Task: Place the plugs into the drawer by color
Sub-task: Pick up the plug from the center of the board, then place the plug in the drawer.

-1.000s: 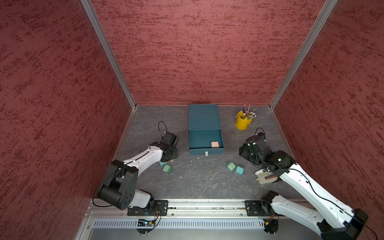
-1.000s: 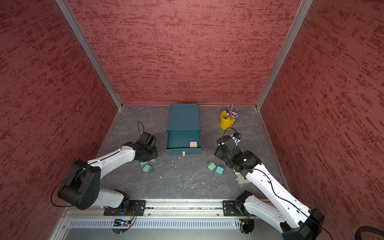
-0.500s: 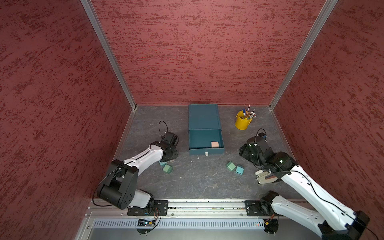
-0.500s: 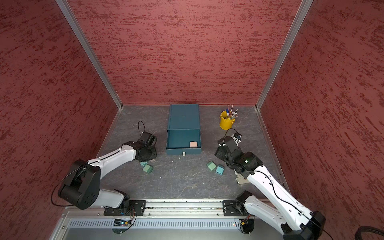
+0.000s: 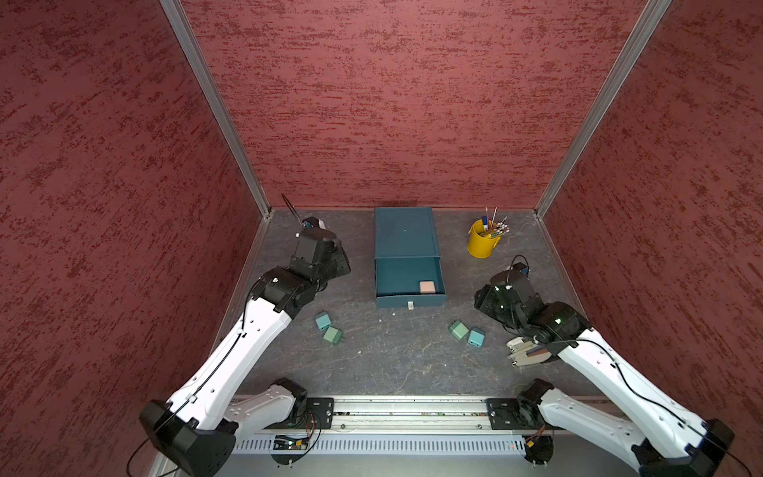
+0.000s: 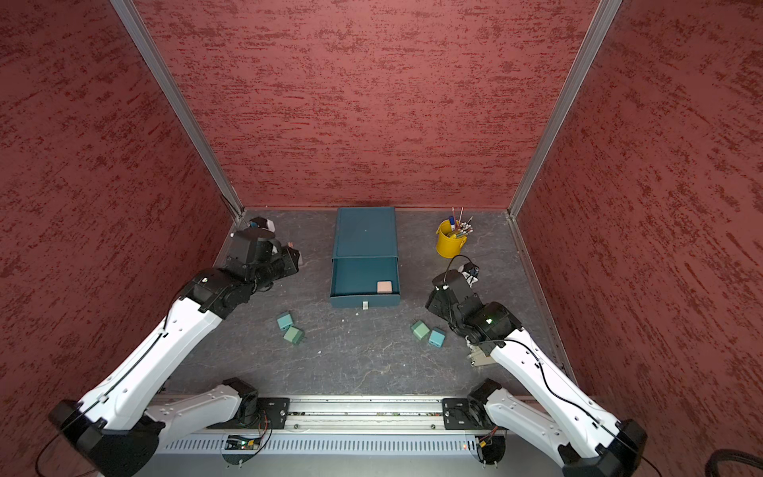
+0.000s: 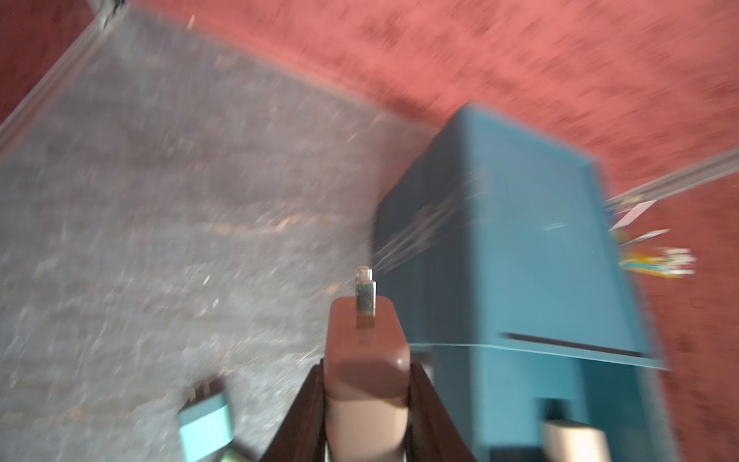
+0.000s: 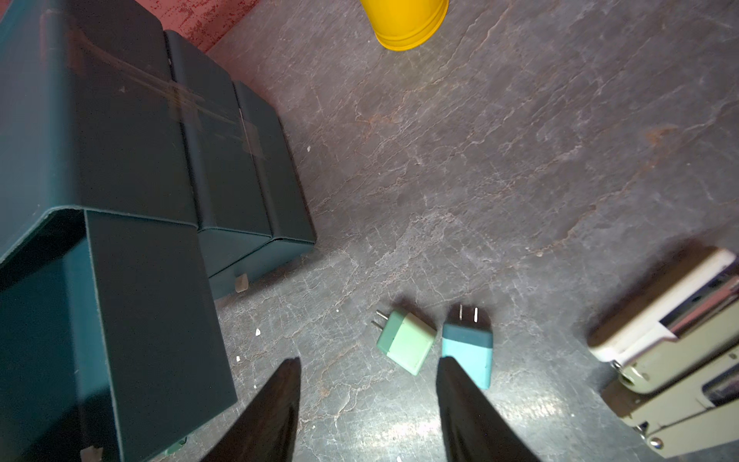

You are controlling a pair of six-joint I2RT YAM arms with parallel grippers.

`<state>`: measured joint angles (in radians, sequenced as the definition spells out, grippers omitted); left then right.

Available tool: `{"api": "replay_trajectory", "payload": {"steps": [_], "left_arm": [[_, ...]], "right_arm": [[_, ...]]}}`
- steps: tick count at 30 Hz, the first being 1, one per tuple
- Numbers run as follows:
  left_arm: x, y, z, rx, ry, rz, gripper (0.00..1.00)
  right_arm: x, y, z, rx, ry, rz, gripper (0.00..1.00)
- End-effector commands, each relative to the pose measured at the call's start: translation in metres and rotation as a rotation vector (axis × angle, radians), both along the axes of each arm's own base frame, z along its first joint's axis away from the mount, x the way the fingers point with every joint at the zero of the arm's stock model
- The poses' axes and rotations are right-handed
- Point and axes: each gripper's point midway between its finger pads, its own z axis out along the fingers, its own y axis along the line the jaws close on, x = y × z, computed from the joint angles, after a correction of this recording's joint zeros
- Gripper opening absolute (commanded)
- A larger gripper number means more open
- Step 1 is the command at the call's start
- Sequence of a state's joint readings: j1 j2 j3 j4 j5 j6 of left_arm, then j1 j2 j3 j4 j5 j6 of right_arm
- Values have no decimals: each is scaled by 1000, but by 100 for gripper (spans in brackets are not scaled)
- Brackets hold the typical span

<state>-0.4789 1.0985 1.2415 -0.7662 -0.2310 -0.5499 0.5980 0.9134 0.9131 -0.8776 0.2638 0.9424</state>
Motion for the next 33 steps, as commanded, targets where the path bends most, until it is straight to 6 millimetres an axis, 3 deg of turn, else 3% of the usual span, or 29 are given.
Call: {"api": "replay_trajectory", "payload": {"steps": [1,3,6,9,12,19,33], "left_arm": [[-9,-24,40,-2,-84,-105,0],[-14,-54,56,-36,-124,-202,0],[-16,-98,55,-39,-127,-328,0],[-16,-131,37,3,-88,-414,0],[-17,-153,19,24,-43,-472,0],[-18,-169,-22,86,69,-534,0],[-17,-164,-53,178,143,-540,0]], "right_arm": [[2,1,-2,11,-8,6,58],[3,1,2,7,-11,9,58],[2,-1,8,-7,-12,16,58],[-2,-4,10,-18,-14,21,58],[-5,-6,12,-24,-11,26,58],[-9,-10,12,-35,-11,29,58],[-4,-3,10,-4,-44,54,57]]}}
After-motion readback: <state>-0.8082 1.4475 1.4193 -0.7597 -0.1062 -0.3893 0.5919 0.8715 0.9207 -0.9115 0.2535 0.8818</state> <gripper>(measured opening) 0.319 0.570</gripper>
